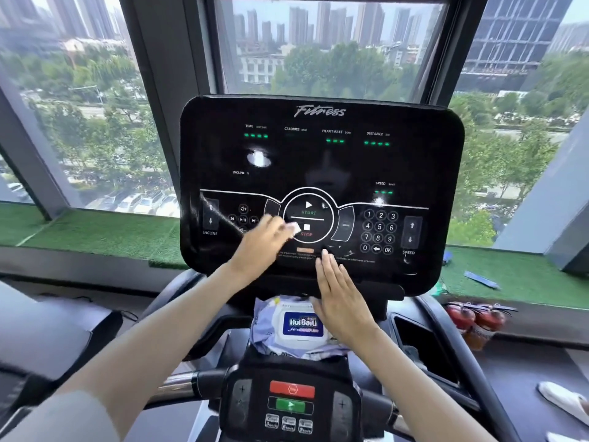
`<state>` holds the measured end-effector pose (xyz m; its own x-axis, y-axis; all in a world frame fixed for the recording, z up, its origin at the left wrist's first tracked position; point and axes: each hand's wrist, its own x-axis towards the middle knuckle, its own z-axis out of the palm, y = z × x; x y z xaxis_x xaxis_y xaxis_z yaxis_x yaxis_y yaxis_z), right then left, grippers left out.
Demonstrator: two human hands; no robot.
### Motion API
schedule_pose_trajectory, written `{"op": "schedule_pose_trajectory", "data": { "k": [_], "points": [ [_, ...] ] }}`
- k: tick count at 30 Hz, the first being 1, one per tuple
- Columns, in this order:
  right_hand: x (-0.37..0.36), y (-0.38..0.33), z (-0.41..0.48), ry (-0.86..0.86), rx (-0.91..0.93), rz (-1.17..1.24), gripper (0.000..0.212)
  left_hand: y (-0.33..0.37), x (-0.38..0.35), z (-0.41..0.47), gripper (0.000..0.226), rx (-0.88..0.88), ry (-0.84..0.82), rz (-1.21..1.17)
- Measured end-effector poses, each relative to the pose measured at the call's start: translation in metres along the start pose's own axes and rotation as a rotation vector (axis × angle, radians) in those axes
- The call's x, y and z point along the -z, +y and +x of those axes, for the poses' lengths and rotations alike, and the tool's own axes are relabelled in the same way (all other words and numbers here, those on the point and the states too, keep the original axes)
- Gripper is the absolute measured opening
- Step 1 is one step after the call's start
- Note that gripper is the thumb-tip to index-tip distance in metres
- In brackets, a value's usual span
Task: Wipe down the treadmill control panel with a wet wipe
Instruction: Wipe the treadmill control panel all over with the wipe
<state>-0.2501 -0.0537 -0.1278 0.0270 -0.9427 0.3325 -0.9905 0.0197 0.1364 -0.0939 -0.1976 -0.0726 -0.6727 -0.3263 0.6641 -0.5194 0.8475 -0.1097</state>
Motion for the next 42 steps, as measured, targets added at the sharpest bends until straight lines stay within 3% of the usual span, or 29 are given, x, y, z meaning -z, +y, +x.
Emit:
{"op": "schedule_pose_trajectory", "data": {
  "k": [1, 2, 3, 6, 7, 8, 11, 12, 13, 15, 16, 17, 20, 21, 22, 24, 25, 26, 27, 30, 31, 32, 34, 35, 36, 37, 40, 41, 42],
  "points": [
    [-0.002, 0.002, 0.000, -0.008, -0.001, -0.005, 0.067, -0.002, 0.002, -0.001, 0.033, -0.207, -0.060, 0.064],
    [-0.003, 0.004, 0.000, -0.018, 0.003, -0.011, 0.067, -0.008, 0.006, 0.001, 0.033, -0.305, -0.088, 0.093],
    [-0.004, 0.006, 0.000, -0.028, 0.015, -0.019, 0.067, -0.015, 0.008, 0.005, 0.034, -0.267, -0.067, 0.080],
    [-0.005, 0.007, -0.001, -0.046, 0.047, -0.048, 0.069, -0.022, 0.006, 0.011, 0.052, 0.389, 0.165, -0.141],
    [-0.005, 0.007, -0.001, -0.046, 0.047, -0.049, 0.070, -0.017, 0.005, 0.012, 0.055, 0.496, 0.190, -0.148],
    [-0.004, 0.006, -0.002, -0.045, 0.045, -0.049, 0.071, -0.009, 0.003, 0.013, 0.054, 0.449, 0.171, -0.126],
    [-0.004, 0.007, -0.003, -0.038, 0.043, -0.046, 0.069, -0.003, 0.001, 0.005, 0.037, -0.136, -0.019, -0.007],
    [-0.004, 0.007, -0.003, -0.040, 0.040, -0.042, 0.069, -0.008, 0.004, 0.006, 0.036, -0.149, -0.036, 0.001],
    [-0.004, 0.007, -0.003, -0.041, 0.038, -0.041, 0.069, -0.013, 0.005, 0.009, 0.038, 0.001, 0.005, -0.037],
    [-0.005, 0.005, -0.004, -0.043, 0.037, -0.045, 0.070, -0.013, 0.004, 0.016, 0.045, 0.505, 0.173, -0.177],
    [-0.005, 0.005, -0.004, -0.042, 0.038, -0.049, 0.070, -0.006, 0.004, 0.019, 0.050, 0.602, 0.209, -0.186],
    [-0.005, 0.005, -0.004, -0.039, 0.039, -0.050, 0.070, 0.003, 0.002, 0.022, 0.056, 0.544, 0.204, -0.155],
    [-0.007, 0.006, -0.005, -0.028, 0.036, -0.040, 0.070, 0.013, -0.004, 0.017, 0.061, 0.006, 0.030, -0.085],
    [-0.007, 0.006, -0.005, -0.024, 0.037, -0.031, 0.069, 0.006, -0.002, 0.018, 0.061, -0.022, 0.018, -0.083],
    [-0.007, 0.006, -0.005, -0.024, 0.038, -0.023, 0.070, 0.000, -0.002, 0.020, 0.062, 0.085, 0.068, -0.113],
    [-0.008, 0.006, -0.004, -0.026, 0.035, -0.011, 0.071, -0.003, 0.001, 0.029, 0.060, 0.529, 0.235, -0.209],
    [-0.008, 0.006, -0.005, -0.025, 0.034, -0.011, 0.071, 0.002, 0.002, 0.033, 0.057, 0.670, 0.267, -0.227],
    [-0.008, 0.006, -0.005, -0.030, 0.037, -0.015, 0.072, 0.009, 0.003, 0.036, 0.055, 0.679, 0.255, -0.206],
    [-0.008, 0.006, -0.005, -0.039, 0.042, -0.020, 0.072, 0.016, 0.001, 0.037, 0.052, 0.563, 0.212, -0.174],
    [-0.007, 0.007, -0.006, -0.043, 0.047, -0.028, 0.074, 0.014, -0.006, 0.029, 0.042, -0.021, 0.072, -0.042],
    [-0.007, 0.007, -0.006, -0.045, 0.047, -0.029, 0.074, 0.006, -0.005, 0.031, 0.040, -0.043, 0.090, -0.043],
    [-0.007, 0.007, -0.005, -0.045, 0.045, -0.030, 0.075, -0.001, -0.004, 0.035, 0.039, 0.065, 0.153, -0.075],
    [-0.007, 0.007, -0.005, -0.040, 0.039, -0.032, 0.076, -0.009, -0.003, 0.045, 0.042, 0.474, 0.333, -0.195],
    [-0.007, 0.007, -0.005, -0.040, 0.038, -0.030, 0.076, -0.006, -0.004, 0.049, 0.043, 0.614, 0.385, -0.218],
    [-0.007, 0.007, -0.005, -0.038, 0.040, -0.028, 0.076, 0.001, -0.004, 0.053, 0.044, 0.632, 0.396, -0.217],
    [-0.007, 0.007, -0.005, -0.034, 0.041, -0.026, 0.077, 0.009, -0.007, 0.055, 0.046, 0.550, 0.360, -0.205],
    [-0.008, 0.008, -0.005, -0.034, 0.043, -0.018, 0.077, 0.017, -0.016, 0.045, 0.046, 0.025, 0.143, -0.121],
    [-0.008, 0.008, -0.005, -0.041, 0.048, -0.020, 0.076, 0.010, -0.012, 0.044, 0.040, -0.011, 0.118, -0.144],
    [-0.009, 0.009, -0.005, -0.047, 0.054, -0.027, 0.076, 0.003, -0.008, 0.044, 0.036, 0.069, 0.141, -0.193]
  ]
}}
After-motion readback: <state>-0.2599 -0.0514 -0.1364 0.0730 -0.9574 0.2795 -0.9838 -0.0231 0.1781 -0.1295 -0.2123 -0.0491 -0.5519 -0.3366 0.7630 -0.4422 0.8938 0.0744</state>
